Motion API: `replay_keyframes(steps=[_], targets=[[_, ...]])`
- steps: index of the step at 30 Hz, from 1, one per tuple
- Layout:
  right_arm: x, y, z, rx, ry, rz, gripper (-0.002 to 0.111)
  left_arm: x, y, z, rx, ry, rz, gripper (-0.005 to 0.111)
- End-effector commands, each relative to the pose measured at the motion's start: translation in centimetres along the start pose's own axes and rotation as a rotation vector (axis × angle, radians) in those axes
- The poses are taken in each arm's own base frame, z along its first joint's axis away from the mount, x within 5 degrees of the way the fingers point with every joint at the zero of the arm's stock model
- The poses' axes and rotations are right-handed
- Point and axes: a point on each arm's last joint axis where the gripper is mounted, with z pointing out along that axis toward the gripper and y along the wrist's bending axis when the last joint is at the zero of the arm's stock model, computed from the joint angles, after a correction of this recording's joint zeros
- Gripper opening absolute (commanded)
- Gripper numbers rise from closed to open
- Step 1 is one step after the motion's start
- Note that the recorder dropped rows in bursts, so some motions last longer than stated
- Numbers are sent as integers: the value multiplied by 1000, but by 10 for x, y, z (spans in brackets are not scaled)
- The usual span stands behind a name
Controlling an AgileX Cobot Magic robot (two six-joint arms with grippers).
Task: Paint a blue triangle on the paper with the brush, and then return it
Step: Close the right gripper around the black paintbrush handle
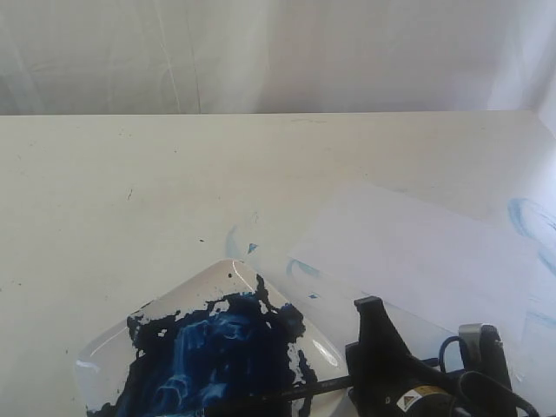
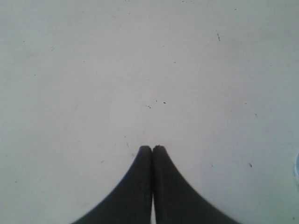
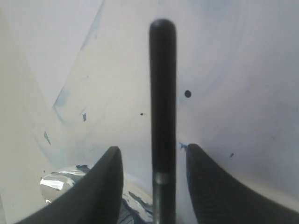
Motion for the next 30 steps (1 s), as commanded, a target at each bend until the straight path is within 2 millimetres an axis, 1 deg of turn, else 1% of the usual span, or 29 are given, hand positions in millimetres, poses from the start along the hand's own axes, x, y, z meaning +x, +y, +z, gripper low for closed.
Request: replay_keyframes(steps=[1, 6, 10, 14, 21, 30], targets=[[6, 3, 4, -9, 3, -4, 41, 1, 0, 0, -1, -3, -8, 0], [9, 4, 6, -7, 8, 6, 40, 1, 0, 0, -1, -3, -8, 0], [9, 6, 5, -22, 2, 11, 30, 1, 0, 0, -1, -3, -8, 0], [8, 7, 5, -30, -3, 11, 24, 1, 0, 0, -1, -3, -8, 0], [4, 7, 5, -29, -43, -1, 23, 1, 0, 0, -1, -3, -8, 0], [4, 7, 5, -26, -47, -3, 22, 1, 0, 0, -1, -3, -8, 0]])
